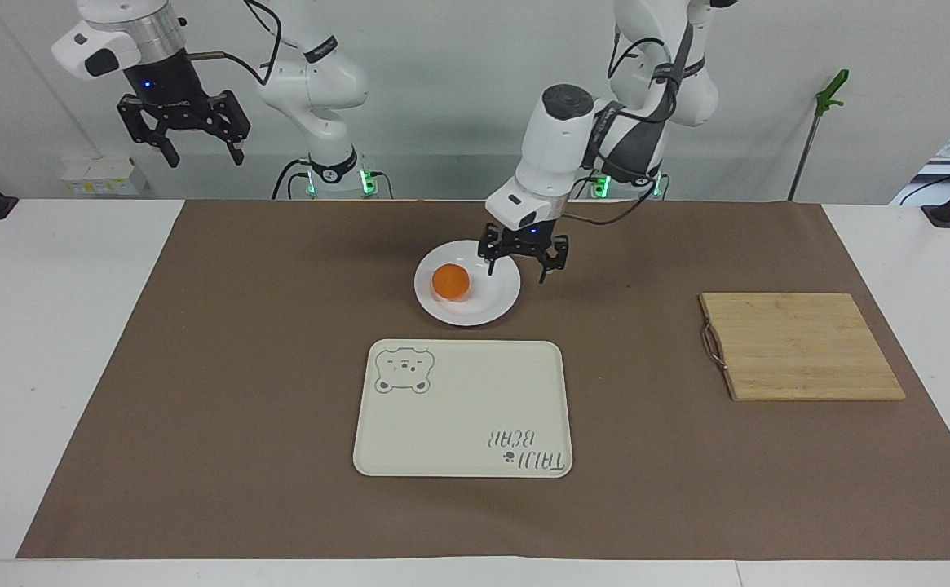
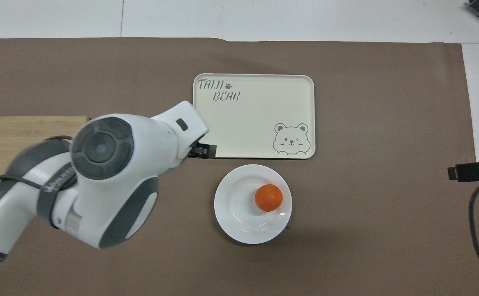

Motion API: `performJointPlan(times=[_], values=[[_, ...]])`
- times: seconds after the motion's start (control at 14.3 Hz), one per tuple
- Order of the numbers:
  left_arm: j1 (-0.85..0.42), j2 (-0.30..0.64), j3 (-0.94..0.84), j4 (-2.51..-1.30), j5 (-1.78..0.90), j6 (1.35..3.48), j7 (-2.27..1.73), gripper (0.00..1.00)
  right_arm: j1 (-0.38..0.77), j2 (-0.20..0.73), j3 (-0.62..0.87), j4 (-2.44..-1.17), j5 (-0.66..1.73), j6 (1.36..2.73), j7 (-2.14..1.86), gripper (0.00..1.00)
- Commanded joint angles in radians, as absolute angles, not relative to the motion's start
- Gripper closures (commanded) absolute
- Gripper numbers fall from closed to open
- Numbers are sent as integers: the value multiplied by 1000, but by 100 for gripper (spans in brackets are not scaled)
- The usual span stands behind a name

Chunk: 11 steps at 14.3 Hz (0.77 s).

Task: Place orange and plate with both arms
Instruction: 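Release the orange onto the plate and withdraw the left gripper, then reach the right gripper to the plate rim while the left gripper retracts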

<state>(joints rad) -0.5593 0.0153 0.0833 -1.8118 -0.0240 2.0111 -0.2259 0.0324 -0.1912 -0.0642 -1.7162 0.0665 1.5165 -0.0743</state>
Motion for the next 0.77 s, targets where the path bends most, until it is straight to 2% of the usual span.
performJointPlan(times=[0.0, 0.21, 0.42, 0.56, 0.7], values=[[-439, -14, 72, -1697, -8, 1854, -57, 0, 29, -189, -64, -1791, 132, 1592, -100, 0], [-332, -20, 80, -1565, -8, 1673, 92, 0, 31, -170, -64, -1868, 237, 1676, -100, 0], [-241, -38, 77, -1526, -3, 1531, 215, 0, 58, -127, -64, -1931, 342, 1755, -100, 0], [-212, -32, 78, -1436, -6, 1439, 216, 0, 87, -120, -64, -2003, 368, 1846, -101, 0], [-163, -12, 78, -1385, -6, 1384, 233, 0, 98, -78, -64, -2049, 434, 1877, -176, 0]])
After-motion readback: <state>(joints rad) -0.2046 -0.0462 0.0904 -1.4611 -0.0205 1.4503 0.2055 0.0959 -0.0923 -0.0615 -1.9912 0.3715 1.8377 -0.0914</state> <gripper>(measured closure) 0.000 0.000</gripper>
